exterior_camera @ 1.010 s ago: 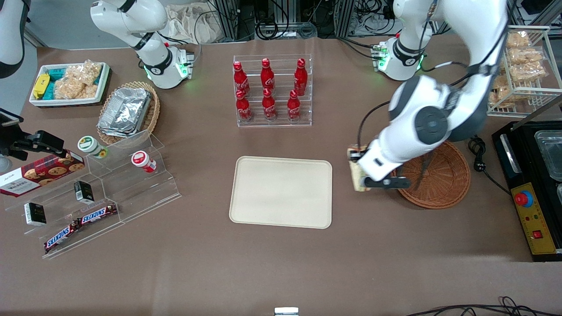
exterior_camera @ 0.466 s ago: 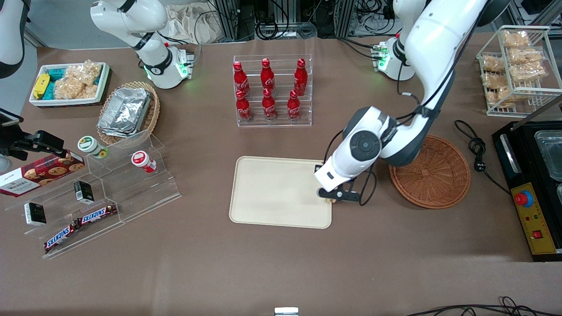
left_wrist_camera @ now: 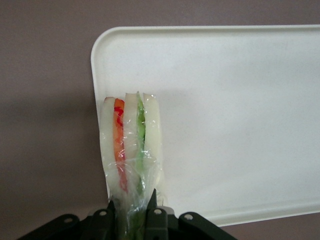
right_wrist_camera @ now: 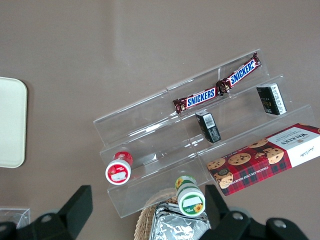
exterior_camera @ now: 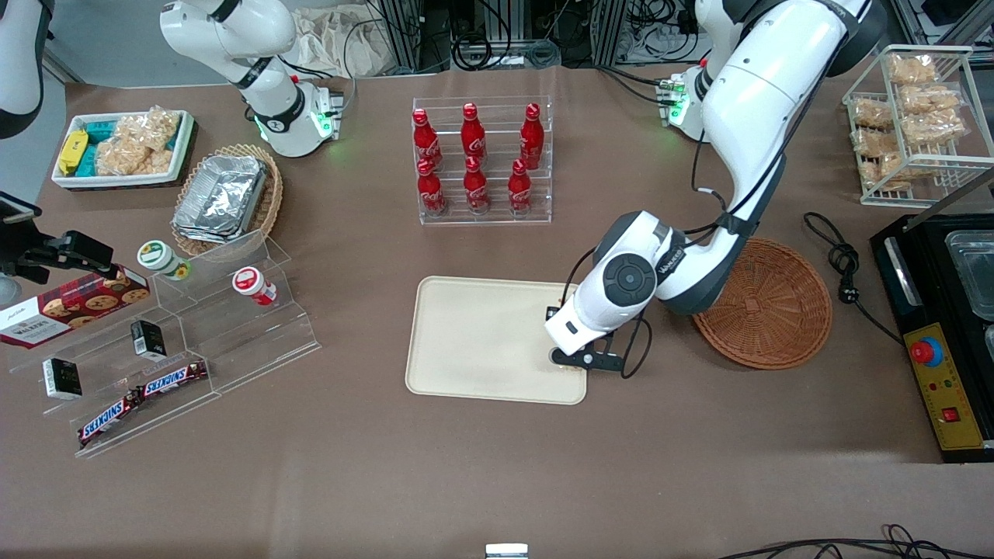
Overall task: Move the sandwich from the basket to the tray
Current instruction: 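Lower the sandwich onto the tray and open the left gripper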
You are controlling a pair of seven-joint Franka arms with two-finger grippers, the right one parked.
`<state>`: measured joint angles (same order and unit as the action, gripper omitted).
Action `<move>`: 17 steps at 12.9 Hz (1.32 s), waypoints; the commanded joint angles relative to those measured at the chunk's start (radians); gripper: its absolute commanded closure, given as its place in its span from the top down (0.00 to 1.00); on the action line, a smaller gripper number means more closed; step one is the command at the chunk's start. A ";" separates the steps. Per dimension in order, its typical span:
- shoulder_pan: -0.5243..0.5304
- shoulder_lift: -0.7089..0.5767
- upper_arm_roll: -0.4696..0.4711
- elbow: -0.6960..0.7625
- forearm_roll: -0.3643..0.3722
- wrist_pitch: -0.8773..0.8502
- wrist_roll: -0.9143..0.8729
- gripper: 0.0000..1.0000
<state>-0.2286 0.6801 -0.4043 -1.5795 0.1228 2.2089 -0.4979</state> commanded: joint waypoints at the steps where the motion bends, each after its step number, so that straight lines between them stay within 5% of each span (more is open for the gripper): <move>1: -0.037 0.058 0.015 0.068 0.020 -0.015 -0.028 0.25; 4: -0.041 0.075 0.015 0.070 0.015 -0.014 -0.053 0.43; 5: -0.041 0.075 0.015 0.070 0.017 -0.015 -0.094 0.62; 6: -0.041 0.072 0.015 0.072 0.018 -0.018 -0.135 0.99; 13: 0.015 -0.092 0.012 0.124 0.008 -0.358 -0.142 0.99; 17: 0.102 -0.266 0.013 0.118 0.008 -0.604 0.039 0.99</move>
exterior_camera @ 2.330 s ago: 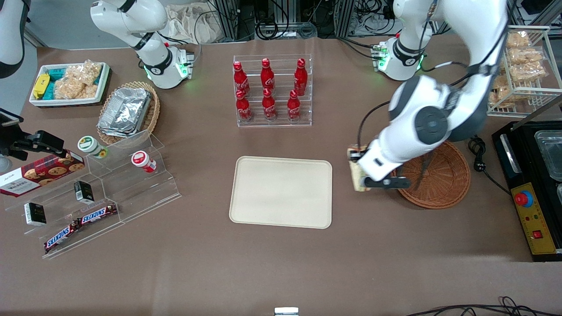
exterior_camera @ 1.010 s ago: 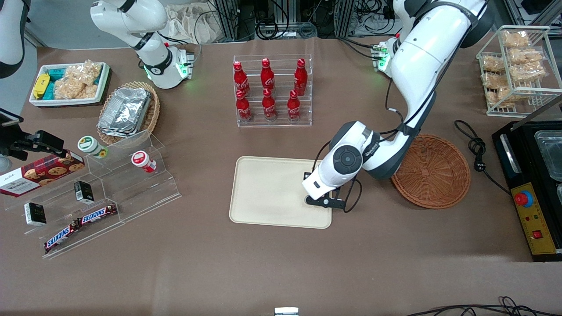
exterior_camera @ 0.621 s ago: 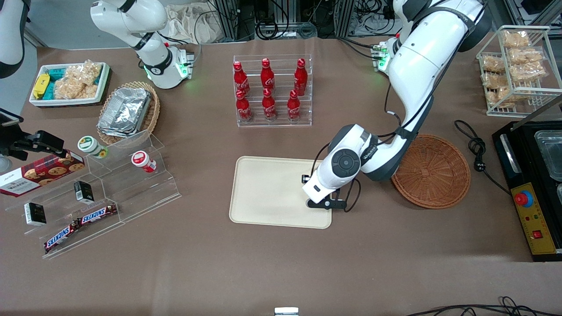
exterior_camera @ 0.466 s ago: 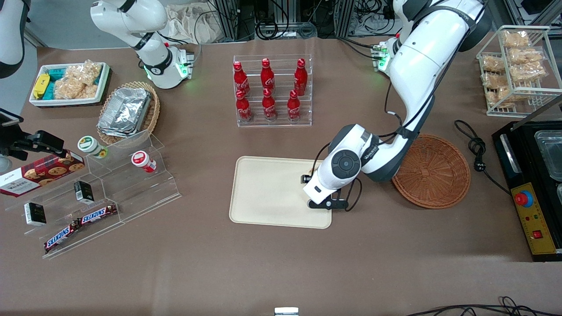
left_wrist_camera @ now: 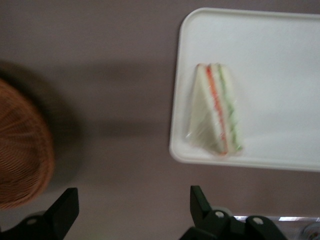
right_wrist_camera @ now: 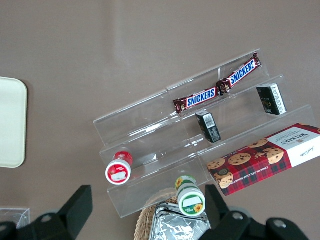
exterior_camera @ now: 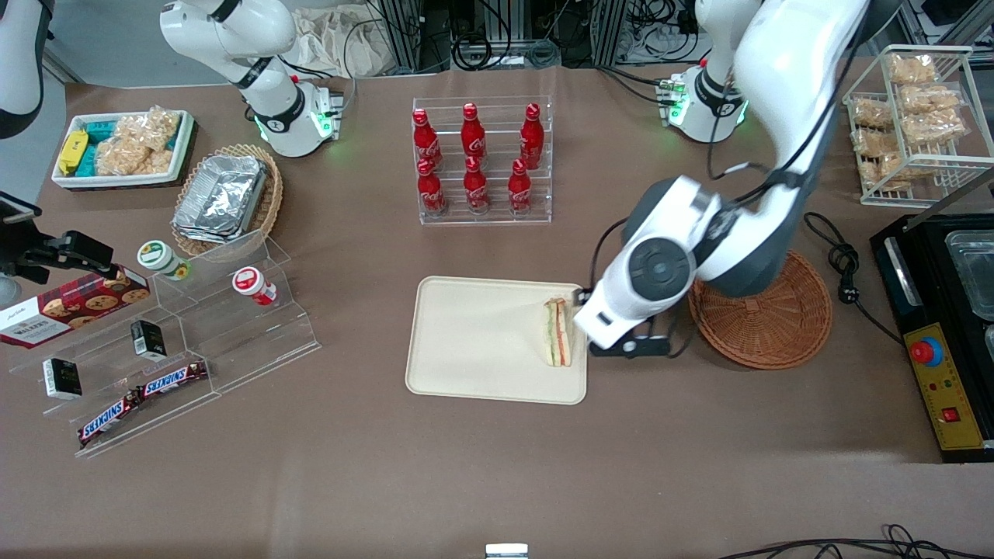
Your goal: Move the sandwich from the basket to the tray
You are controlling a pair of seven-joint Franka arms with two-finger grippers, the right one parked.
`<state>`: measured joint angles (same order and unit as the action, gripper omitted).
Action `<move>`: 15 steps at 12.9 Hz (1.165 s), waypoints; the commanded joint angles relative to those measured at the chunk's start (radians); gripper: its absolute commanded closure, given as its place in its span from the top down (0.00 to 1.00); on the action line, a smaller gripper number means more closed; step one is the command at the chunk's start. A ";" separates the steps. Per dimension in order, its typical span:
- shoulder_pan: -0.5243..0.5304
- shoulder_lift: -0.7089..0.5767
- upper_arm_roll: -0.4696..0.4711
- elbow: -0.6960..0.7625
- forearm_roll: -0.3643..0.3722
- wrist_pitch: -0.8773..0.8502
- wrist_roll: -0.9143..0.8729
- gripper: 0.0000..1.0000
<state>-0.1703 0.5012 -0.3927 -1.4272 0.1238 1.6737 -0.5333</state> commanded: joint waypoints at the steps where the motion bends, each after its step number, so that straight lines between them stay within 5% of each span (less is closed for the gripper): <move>1: 0.081 -0.125 0.001 -0.035 0.007 -0.089 0.108 0.99; 5: 0.221 -0.251 0.001 -0.033 0.003 -0.222 0.108 0.99; 11: 0.276 -0.280 0.008 -0.035 0.010 -0.279 0.134 0.99; 15: 0.353 -0.315 0.015 -0.056 -0.001 -0.290 0.314 0.99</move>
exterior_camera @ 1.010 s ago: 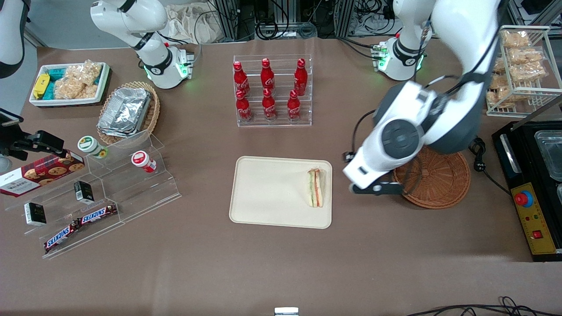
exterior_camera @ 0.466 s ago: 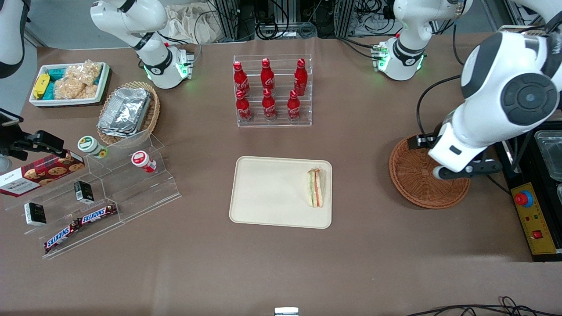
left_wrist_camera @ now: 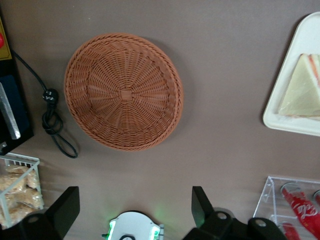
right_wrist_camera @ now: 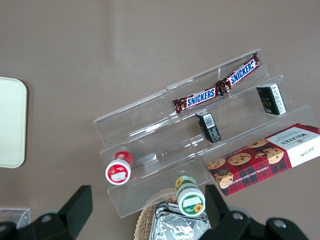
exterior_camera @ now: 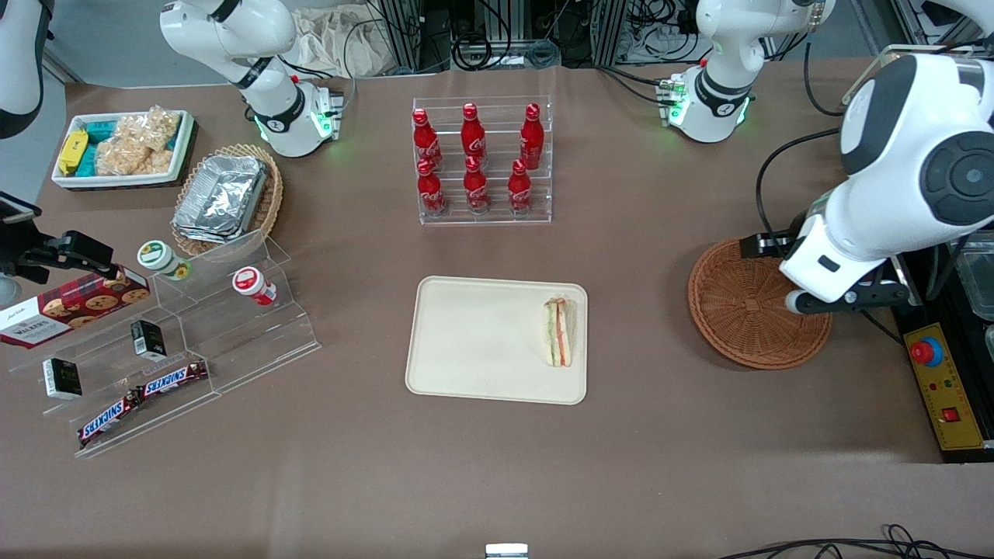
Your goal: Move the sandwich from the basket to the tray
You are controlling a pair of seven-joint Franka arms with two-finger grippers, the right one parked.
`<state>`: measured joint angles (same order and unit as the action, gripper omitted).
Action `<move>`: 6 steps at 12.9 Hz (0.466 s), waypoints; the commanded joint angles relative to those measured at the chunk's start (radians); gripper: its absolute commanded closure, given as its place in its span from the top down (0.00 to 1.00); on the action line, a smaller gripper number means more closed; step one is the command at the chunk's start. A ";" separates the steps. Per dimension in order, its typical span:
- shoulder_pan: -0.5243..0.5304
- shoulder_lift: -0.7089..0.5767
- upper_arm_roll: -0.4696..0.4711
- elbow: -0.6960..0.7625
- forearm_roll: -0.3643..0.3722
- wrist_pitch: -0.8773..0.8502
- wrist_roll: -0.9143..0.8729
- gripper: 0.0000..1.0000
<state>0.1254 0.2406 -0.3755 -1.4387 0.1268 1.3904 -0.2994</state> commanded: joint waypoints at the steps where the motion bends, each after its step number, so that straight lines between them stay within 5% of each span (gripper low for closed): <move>1: 0.069 -0.053 0.000 -0.043 -0.006 -0.007 0.104 0.99; 3: 0.036 -0.053 0.056 -0.048 -0.006 -0.010 0.111 0.99; 6: -0.133 -0.058 0.269 -0.048 -0.038 -0.010 0.144 0.99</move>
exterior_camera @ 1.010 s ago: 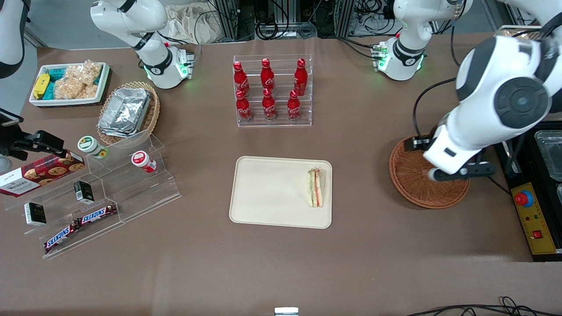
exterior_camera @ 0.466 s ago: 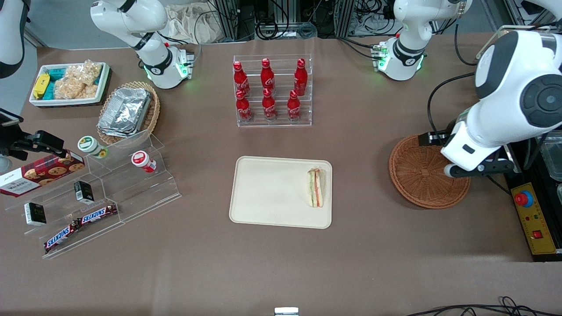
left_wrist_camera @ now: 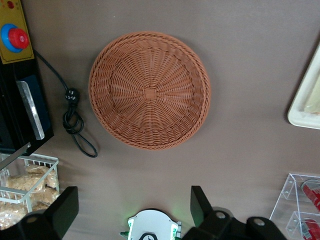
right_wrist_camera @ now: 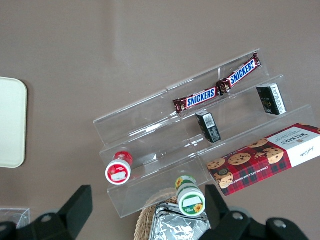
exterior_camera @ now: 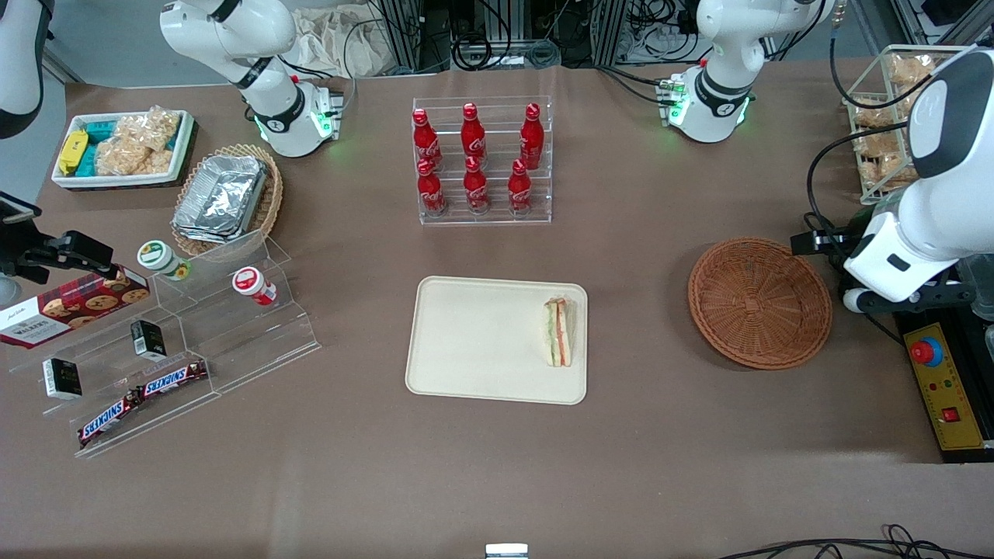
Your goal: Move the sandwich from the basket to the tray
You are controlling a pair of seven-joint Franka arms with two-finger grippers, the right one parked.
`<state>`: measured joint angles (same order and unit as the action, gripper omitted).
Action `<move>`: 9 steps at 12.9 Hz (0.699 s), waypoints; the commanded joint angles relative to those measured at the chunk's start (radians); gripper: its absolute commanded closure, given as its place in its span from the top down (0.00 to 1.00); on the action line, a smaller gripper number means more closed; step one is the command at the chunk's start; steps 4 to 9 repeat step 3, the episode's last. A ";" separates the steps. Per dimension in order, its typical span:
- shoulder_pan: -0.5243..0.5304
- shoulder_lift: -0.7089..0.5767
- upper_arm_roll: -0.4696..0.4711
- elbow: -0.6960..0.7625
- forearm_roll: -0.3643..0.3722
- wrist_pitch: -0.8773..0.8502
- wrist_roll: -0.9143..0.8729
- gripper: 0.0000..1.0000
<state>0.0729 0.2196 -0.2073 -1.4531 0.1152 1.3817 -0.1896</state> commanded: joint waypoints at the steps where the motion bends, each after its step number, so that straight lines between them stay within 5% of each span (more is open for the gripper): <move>1: -0.085 -0.045 0.130 -0.035 -0.041 -0.007 0.053 0.99; 9: -0.100 -0.043 0.157 -0.033 -0.063 -0.007 0.078 0.99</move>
